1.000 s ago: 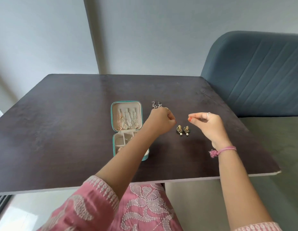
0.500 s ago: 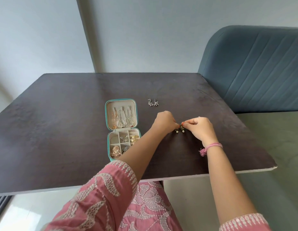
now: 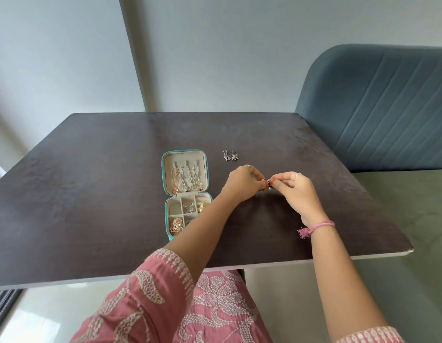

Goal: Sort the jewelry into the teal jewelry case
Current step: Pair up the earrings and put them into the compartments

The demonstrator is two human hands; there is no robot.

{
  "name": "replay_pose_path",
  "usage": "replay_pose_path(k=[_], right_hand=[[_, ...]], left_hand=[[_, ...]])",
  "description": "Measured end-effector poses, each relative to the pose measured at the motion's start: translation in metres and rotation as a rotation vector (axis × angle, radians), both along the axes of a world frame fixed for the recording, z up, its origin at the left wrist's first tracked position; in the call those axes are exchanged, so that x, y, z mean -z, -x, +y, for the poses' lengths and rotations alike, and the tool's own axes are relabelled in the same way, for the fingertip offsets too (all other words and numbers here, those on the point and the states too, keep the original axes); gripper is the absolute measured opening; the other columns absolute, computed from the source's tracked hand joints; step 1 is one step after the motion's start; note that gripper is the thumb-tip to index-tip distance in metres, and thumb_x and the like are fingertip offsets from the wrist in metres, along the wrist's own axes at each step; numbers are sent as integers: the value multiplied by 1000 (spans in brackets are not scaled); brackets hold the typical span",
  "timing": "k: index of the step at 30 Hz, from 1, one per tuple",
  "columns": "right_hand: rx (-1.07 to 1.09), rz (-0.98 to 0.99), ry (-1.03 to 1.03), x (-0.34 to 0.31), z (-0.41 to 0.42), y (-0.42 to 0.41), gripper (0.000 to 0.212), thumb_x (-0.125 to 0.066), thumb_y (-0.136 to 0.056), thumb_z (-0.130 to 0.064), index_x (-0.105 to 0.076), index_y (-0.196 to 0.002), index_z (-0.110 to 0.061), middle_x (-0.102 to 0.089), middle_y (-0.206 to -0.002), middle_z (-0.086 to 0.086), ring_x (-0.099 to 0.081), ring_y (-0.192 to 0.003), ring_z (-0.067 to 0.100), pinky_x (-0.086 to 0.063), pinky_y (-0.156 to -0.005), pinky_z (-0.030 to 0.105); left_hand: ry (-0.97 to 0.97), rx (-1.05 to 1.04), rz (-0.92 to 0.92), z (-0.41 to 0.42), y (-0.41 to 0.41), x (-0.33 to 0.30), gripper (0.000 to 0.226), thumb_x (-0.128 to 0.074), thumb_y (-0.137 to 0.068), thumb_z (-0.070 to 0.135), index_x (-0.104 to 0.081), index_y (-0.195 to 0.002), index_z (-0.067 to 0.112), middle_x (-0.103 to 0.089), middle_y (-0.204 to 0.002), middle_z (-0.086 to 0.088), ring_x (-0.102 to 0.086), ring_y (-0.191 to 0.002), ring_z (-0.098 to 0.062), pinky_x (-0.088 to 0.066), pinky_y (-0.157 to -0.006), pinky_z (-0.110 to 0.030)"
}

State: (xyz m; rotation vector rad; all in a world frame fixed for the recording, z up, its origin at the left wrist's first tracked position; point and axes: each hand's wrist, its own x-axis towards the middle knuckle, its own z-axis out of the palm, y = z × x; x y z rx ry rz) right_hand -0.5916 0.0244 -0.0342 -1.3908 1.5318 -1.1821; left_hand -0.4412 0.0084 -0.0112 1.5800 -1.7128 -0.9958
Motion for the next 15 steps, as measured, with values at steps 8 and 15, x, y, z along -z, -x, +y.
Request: replay_pose_path(k=[8, 15], right_hand=[[-37, -254, 168, -38, 14, -19, 20, -68, -88, -14, -68, -107, -14, -74, -95, 0, -68, -85, 3, -46, -75, 10], [-125, -365, 162, -63, 26, -42, 20, -69, -86, -14, -71, -105, -9, -75, -93, 3, -67, -84, -1, -47, -72, 10]], left_hand=[[76, 54, 262, 19, -30, -22, 15, -71, -84, 19, -68, -98, 21, -73, -82, 3, -68, -80, -5, -51, -85, -23], [86, 36, 396, 38, -61, -45, 14, -73, -82, 14, -72, -95, 17, -73, -83, 2, -67, -82, -6, -50, -89, -19]])
